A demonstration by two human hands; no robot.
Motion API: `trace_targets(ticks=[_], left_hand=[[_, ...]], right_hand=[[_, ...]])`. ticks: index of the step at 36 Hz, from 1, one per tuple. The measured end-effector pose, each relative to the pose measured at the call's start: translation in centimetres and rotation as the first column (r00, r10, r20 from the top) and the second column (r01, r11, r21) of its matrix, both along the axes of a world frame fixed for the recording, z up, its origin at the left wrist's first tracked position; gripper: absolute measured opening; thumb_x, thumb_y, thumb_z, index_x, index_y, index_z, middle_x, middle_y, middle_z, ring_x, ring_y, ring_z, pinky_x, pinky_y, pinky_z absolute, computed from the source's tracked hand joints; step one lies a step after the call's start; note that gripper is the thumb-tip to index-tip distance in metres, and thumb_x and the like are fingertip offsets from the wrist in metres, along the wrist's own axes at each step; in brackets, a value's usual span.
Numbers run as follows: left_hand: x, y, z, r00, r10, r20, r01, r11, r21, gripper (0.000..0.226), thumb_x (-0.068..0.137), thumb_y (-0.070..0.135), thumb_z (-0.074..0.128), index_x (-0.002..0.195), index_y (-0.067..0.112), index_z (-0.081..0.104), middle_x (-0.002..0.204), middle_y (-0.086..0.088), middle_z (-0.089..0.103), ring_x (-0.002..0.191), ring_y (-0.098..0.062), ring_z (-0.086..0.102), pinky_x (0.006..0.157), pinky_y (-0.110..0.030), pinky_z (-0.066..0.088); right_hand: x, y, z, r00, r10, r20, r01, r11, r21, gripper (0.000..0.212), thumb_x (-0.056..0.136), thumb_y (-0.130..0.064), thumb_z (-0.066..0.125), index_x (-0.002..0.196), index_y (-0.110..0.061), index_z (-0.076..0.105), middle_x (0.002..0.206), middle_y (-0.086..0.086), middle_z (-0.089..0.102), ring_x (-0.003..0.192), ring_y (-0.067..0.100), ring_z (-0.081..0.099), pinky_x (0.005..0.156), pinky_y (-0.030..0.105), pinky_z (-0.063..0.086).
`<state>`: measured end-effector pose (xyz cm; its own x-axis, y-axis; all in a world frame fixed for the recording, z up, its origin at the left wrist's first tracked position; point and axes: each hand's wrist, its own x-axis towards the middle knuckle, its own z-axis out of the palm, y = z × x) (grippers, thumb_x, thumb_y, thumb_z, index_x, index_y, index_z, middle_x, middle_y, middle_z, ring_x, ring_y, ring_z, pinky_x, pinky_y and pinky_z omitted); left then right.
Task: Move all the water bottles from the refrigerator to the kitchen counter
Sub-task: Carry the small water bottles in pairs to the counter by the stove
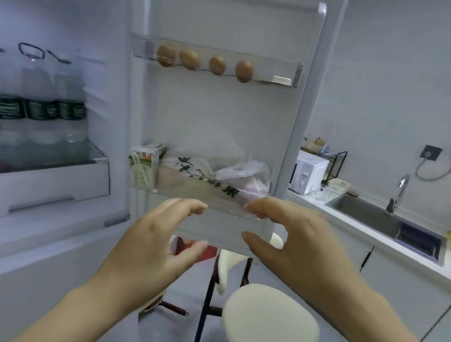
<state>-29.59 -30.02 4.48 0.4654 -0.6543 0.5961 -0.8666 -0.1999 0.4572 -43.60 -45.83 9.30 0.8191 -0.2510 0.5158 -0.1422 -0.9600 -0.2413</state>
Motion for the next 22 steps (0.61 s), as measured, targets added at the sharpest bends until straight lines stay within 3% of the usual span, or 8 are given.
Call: trace_targets(ticks=[3, 7, 12, 22], left_hand=[[1.5, 0.3, 0.2, 0.996, 0.091, 0.007, -0.091, 0.996, -0.008, 0.041, 0.082, 0.036, 0.067, 0.12, 0.037, 0.053, 0.113, 0.036, 0.046, 0.108, 0.024, 0.039, 0.087, 0.006, 0.028], [3.0, 0.8, 0.5, 0.979, 0.202, 0.019, -0.203, 0.979, 0.004, 0.042, 0.082, 0.037, 0.067, 0.121, 0.041, 0.05, 0.11, 0.041, 0.041, 0.104, 0.031, 0.035, 0.083, 0.008, 0.027], [4.6, 1.8, 0.5, 0.939, 0.344, -0.004, -0.344, 0.939, -0.011, 0.041, 0.081, 0.033, 0.068, 0.118, 0.04, 0.052, 0.111, 0.036, 0.046, 0.11, 0.02, 0.038, 0.085, 0.007, 0.027], [8.2, 5.0, -0.1, 0.857, 0.513, -0.051, -0.514, 0.858, -0.004, 0.041, 0.082, 0.032, 0.067, 0.12, 0.036, 0.053, 0.116, 0.033, 0.049, 0.111, 0.024, 0.035, 0.087, 0.008, 0.025]], right_hand=[[3.0, -0.9, 0.2, 0.996, 0.09, 0.009, -0.09, 0.996, -0.007, 0.034, 0.081, -0.034, 0.071, 0.113, -0.025, 0.065, 0.104, -0.013, 0.068, 0.094, 0.008, 0.063, 0.081, 0.028, 0.053], [6.5, -1.6, 0.5, 0.982, 0.19, 0.009, -0.19, 0.982, -0.016, 0.033, 0.082, -0.036, 0.068, 0.113, -0.026, 0.064, 0.105, -0.015, 0.067, 0.095, 0.004, 0.061, 0.08, 0.018, 0.047], [11.0, -1.8, 0.5, 0.948, 0.319, -0.01, -0.319, 0.948, -0.008, 0.033, 0.084, -0.037, 0.066, 0.115, -0.028, 0.062, 0.108, -0.018, 0.066, 0.1, 0.002, 0.059, 0.085, 0.018, 0.046], [18.8, 0.3, -0.5, 0.868, 0.497, 0.016, -0.497, 0.867, 0.045, 0.034, 0.082, -0.035, 0.069, 0.114, -0.027, 0.063, 0.104, -0.018, 0.066, 0.099, -0.002, 0.057, 0.084, 0.019, 0.048]])
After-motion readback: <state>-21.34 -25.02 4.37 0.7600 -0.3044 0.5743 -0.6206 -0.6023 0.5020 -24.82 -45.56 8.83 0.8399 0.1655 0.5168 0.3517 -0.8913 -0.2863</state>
